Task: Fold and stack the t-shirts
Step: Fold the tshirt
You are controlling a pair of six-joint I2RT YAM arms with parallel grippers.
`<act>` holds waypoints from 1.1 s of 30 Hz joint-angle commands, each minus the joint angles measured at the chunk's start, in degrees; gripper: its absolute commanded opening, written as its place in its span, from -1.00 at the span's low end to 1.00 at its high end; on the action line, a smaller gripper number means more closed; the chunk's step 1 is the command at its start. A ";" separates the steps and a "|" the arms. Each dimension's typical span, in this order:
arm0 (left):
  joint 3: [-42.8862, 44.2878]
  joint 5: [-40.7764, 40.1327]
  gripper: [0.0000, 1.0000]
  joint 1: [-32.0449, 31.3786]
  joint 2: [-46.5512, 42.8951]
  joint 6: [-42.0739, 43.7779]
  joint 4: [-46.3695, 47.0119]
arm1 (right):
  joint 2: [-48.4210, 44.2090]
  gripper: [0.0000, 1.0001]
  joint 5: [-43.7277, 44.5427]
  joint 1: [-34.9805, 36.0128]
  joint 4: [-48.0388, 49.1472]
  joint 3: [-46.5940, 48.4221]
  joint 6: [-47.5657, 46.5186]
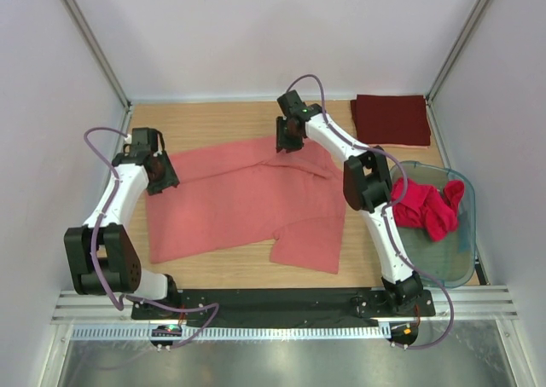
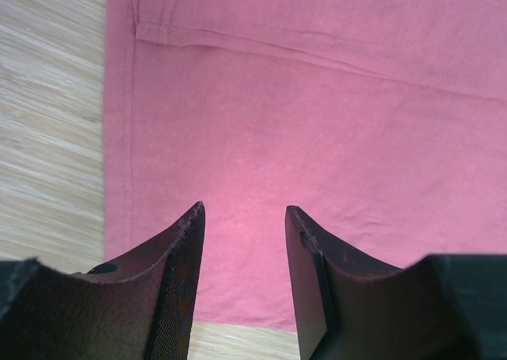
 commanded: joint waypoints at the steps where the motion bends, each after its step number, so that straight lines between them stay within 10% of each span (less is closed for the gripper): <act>1: 0.76 0.97 -0.07 0.10 -1.07 -0.05 -0.19 | 0.14 -0.18 2.58 0.18 0.49 -0.26 0.78; 18: 2.52 1.41 -0.07 0.10 1.92 0.39 0.52 | 3.13 -0.24 2.41 0.27 3.22 1.50 2.45; 33: 2.26 2.29 -0.06 0.10 2.27 0.65 1.04 | -1.61 -0.79 3.37 0.97 -0.64 0.89 2.45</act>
